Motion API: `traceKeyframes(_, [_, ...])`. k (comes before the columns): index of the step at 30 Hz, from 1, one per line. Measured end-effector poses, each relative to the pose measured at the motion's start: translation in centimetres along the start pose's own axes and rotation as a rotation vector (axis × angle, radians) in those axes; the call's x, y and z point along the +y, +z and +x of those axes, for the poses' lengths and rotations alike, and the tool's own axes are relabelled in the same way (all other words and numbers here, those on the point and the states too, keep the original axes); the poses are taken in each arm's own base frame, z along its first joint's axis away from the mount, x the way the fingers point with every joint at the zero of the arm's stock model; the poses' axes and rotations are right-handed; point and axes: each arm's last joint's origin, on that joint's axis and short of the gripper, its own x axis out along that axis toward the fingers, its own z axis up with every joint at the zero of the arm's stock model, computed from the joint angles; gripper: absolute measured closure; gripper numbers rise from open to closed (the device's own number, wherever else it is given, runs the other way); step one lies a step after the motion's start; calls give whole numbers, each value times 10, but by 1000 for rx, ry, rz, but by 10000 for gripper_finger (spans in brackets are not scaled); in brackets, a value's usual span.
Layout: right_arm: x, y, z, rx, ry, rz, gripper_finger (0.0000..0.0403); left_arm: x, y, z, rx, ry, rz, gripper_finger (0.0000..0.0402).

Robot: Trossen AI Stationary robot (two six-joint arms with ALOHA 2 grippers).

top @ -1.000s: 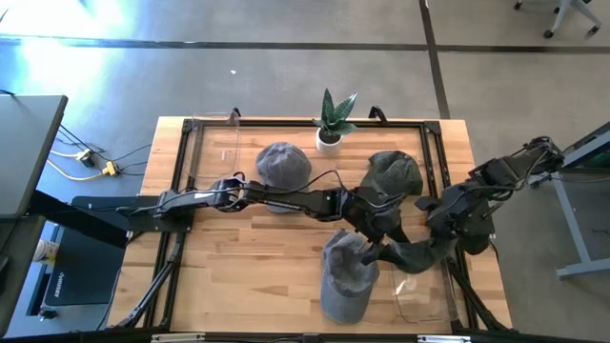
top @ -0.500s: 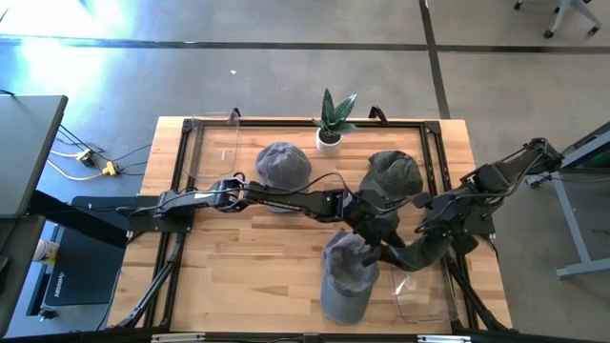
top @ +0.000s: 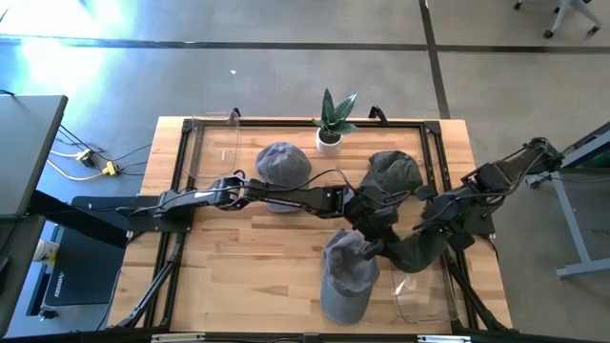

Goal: Pick & Place hat
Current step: Put the bottom black cap into the bottom transparent bin, then put the bottom gray cap into the top transparent bin

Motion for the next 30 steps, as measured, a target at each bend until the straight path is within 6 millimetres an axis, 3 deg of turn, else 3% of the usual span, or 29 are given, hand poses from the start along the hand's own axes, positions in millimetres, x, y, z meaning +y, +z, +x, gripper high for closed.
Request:
traceKeyframes(3, [-1,0,0,2,-45,3,341,-2,0,0,11,-25,-28,182])
traceKeyframes(9, [-4,-1,0,-9,-131,42,312,4,3,-1,-62,95,-120,182])
traceKeyframes(15, [-1,-1,-1,1,-26,199,268,16,8,-8,-93,173,-104,182])
traceKeyframes(23, [3,9,-34,-92,-10,483,251,12,31,-41,-81,269,-144,182])
traceKeyframes(26, [3,15,-45,-159,-15,528,264,12,40,-50,-101,306,-103,186])
traceKeyframes(30, [5,26,-46,-259,57,514,280,-6,53,-76,-55,356,-97,204])
